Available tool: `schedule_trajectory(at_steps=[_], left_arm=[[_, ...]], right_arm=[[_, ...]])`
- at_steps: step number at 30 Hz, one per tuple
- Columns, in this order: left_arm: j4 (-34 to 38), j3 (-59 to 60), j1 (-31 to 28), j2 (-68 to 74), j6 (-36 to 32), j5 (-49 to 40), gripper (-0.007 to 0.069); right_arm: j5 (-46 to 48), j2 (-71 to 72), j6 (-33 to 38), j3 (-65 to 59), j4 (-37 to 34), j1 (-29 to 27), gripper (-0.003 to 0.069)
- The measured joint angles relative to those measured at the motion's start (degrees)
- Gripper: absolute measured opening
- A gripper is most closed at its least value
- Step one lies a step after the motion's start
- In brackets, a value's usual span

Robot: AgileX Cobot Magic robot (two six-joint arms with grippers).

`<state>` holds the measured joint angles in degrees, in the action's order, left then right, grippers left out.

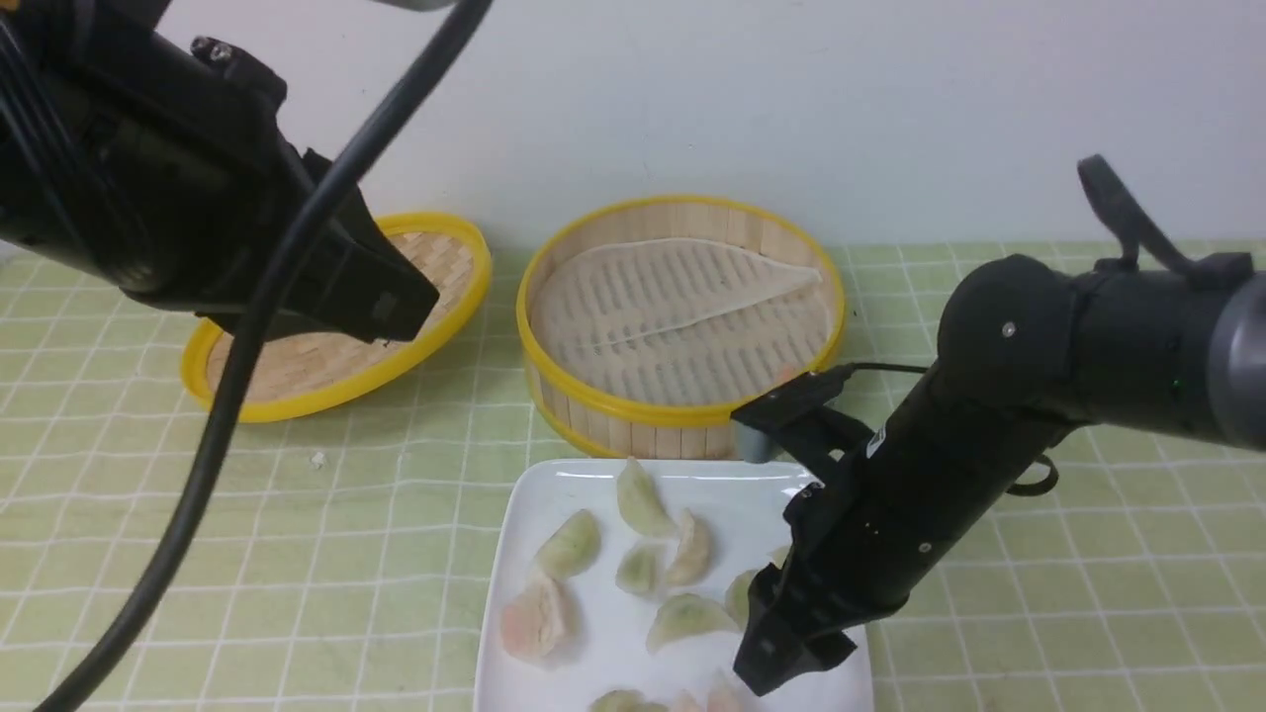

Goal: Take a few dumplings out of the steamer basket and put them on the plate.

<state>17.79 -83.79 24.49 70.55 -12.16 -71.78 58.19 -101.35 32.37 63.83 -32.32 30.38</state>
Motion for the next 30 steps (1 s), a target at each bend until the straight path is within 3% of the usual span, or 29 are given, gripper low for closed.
schedule_trajectory(at_steps=[3,6,9,13,17,24,30], left_arm=[[0.0,0.0,0.0,-0.5,0.0,0.0,-0.0006],[0.0,0.2,0.0,-1.2,0.0,-0.1,-0.0006],[0.0,0.2,0.0,-2.3,0.0,-0.1,-0.0006],[0.0,0.2,0.0,-5.1,0.0,-0.1,-0.0006],[0.0,0.2,0.0,-8.6,0.0,-0.2,-0.0006],[0.1,0.2,0.0,-13.3,0.1,-0.5,-0.0006],[0.2,0.2,0.0,-15.8,0.1,-1.3,-0.0006]], right_arm=[[2.8,0.6,-3.7,1.5,1.3,0.0,0.0507],[7.7,1.4,-6.9,4.4,1.5,0.0,0.0505],[10.4,3.3,-11.2,6.8,1.8,0.0,0.0424],[10.5,10.1,-16.3,7.9,4.3,0.0,0.0189],[6.9,21.4,-21.8,8.1,9.3,0.0,0.0013],[-1.0,42.6,-30.7,6.0,19.1,0.0,-0.0013],[-9.6,66.9,-37.9,-6.0,30.9,0.0,-0.0015]])
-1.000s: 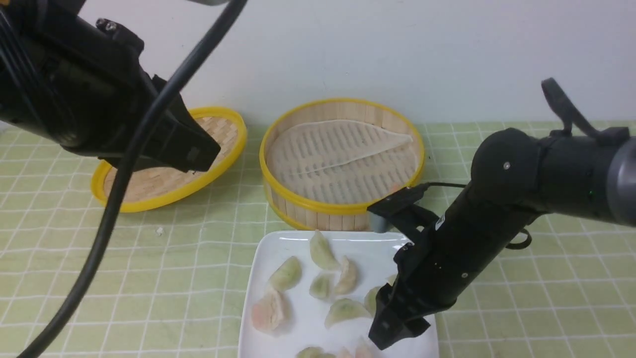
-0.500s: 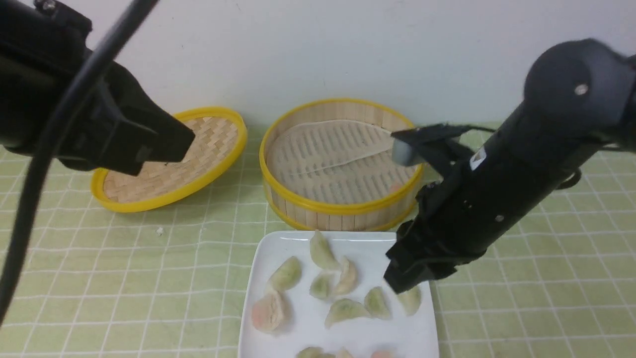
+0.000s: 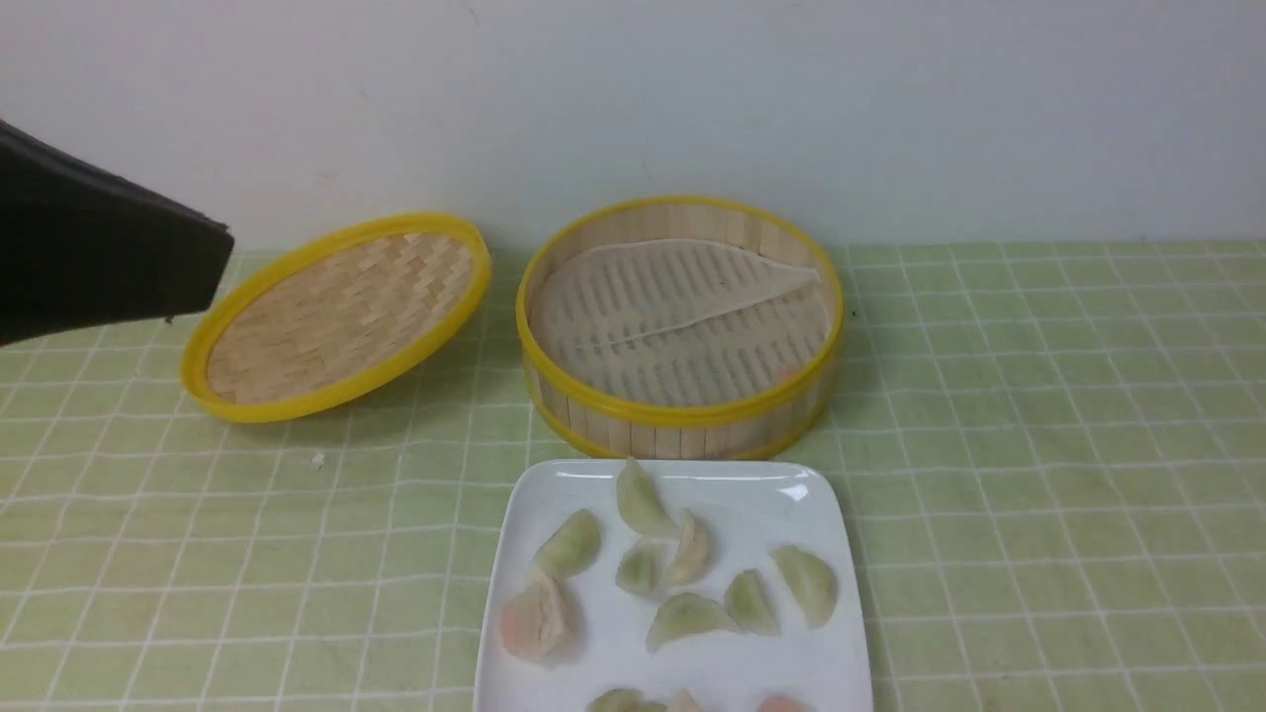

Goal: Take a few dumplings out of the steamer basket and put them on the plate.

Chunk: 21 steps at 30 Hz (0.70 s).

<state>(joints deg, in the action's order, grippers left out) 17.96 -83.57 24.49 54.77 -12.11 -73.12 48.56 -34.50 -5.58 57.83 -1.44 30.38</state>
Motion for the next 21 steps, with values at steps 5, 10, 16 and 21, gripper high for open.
schedule_trajectory(at_steps=[5,10,16,21], left_arm=[[0.2,0.0,0.0,-0.5,0.1,0.0,-0.0006],[2.2,0.0,0.0,-0.5,0.1,0.0,-0.0006],[7.2,1.6,0.0,-2.6,0.1,0.0,-0.0006],[8.1,8.1,0.0,-11.0,2.0,1.4,-0.0006]], right_arm=[[-7.1,19.0,-3.9,-14.3,4.9,0.0,-0.0015],[-15.5,33.8,-6.9,-26.9,9.4,0.0,-0.0015],[-19.4,34.8,-12.8,-31.4,11.0,0.0,-0.0015],[-21.0,34.5,-13.5,-31.5,11.5,0.0,-0.0015]])
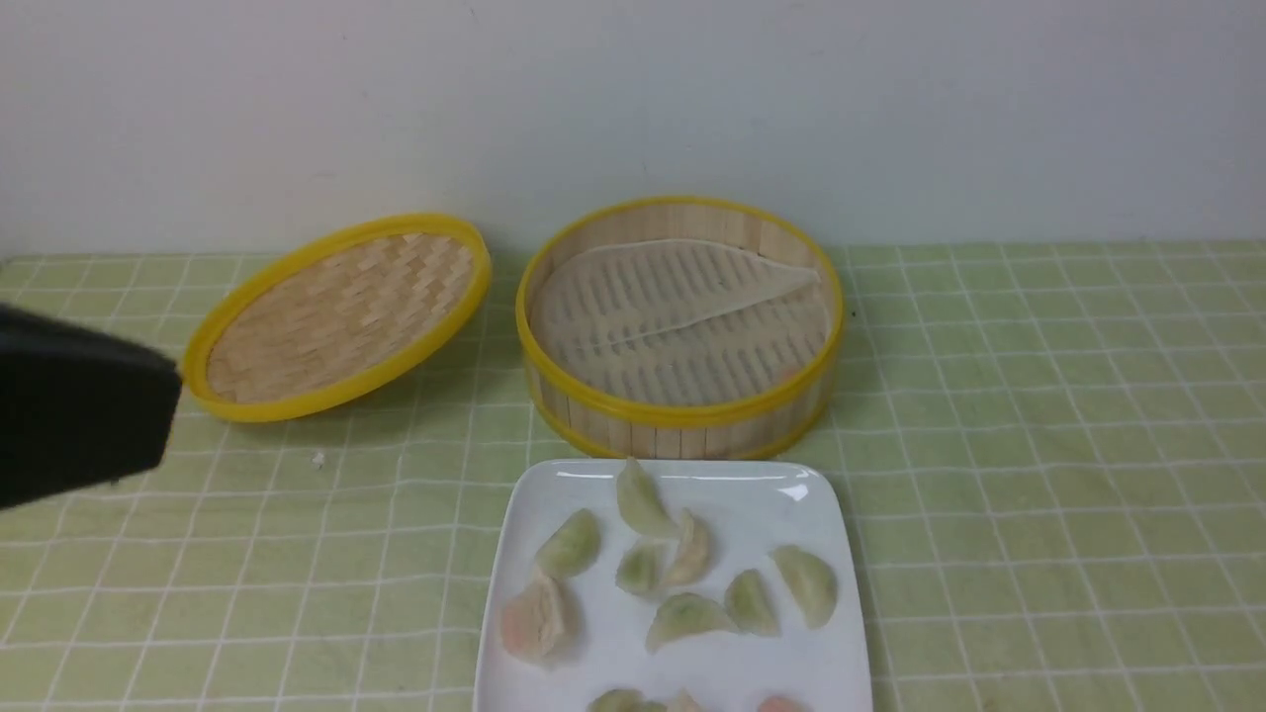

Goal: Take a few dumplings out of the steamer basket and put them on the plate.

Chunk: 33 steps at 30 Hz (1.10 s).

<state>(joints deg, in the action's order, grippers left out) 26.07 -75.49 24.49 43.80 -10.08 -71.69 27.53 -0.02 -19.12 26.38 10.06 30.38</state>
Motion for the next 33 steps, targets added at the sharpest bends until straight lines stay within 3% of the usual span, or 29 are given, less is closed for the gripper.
schedule_trajectory(at_steps=[14,33], left_arm=[[-0.7,25.4,0.0,-23.6,0.6,20.7,-0.0006],[0.5,27.5,0.0,-25.1,0.0,21.9,-0.0006]], right_arm=[[0.0,0.0,0.7,0.0,0.1,0.0,-0.0015],[0.0,0.0,0.7,0.0,0.2,0.0,-0.0015]])
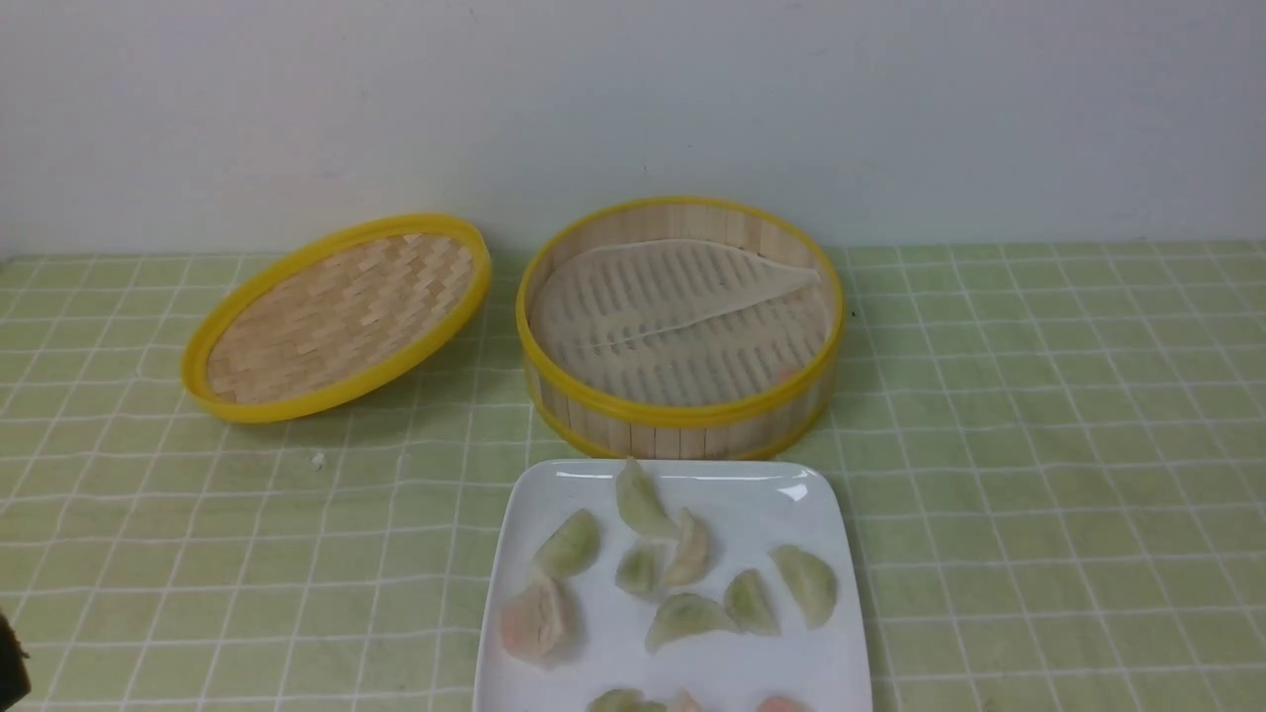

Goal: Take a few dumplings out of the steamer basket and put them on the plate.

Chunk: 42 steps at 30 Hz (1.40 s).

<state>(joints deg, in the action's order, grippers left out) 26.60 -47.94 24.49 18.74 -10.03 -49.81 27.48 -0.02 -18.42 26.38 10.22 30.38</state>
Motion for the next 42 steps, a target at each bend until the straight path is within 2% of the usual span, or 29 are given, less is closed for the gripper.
schedule_trajectory(at_steps=[4,9,10,12,16,20,24,32,42], left_arm=[[-1.9,0.6,0.0,0.0,-2.7,2.6,-0.0006],[-9.8,5.2,-1.0,-1.7,-2.4,8.4,-0.0006],[-14.4,9.3,-3.1,-3.8,1.0,11.0,-0.0006],[-19.0,14.3,-6.0,-6.7,5.1,14.0,-0.0006],[-24.3,26.2,-13.1,-14.3,10.0,18.1,-0.0006],[-25.1,36.2,-19.5,-19.1,10.0,19.6,-0.0006],[-25.3,43.3,-23.4,-19.3,10.0,20.5,-0.0006],[-25.5,49.2,-24.3,-19.3,10.4,26.5,-0.0006],[-25.5,49.5,-24.3,-19.3,10.4,27.9,-0.0006]], right_arm=[[0.0,0.0,0.0,0.0,0.0,0.0,-0.0015],[0.0,0.0,0.0,0.0,0.0,0.0,-0.0015],[0.0,0.0,0.0,0.0,0.0,0.0,-0.0015],[0.0,0.0,0.0,0.0,0.0,0.0,-0.0015],[0.0,0.0,0.0,0.0,0.0,0.0,-0.0015],[0.0,0.0,0.0,0.0,0.0,0.0,-0.0015],[0.0,0.0,0.0,0.0,0.0,0.0,-0.0015],[0.0,0.0,0.0,0.0,0.0,0.0,-0.0015],[0.1,0.0,0.0,0.0,0.0,0.0,-0.0015]])
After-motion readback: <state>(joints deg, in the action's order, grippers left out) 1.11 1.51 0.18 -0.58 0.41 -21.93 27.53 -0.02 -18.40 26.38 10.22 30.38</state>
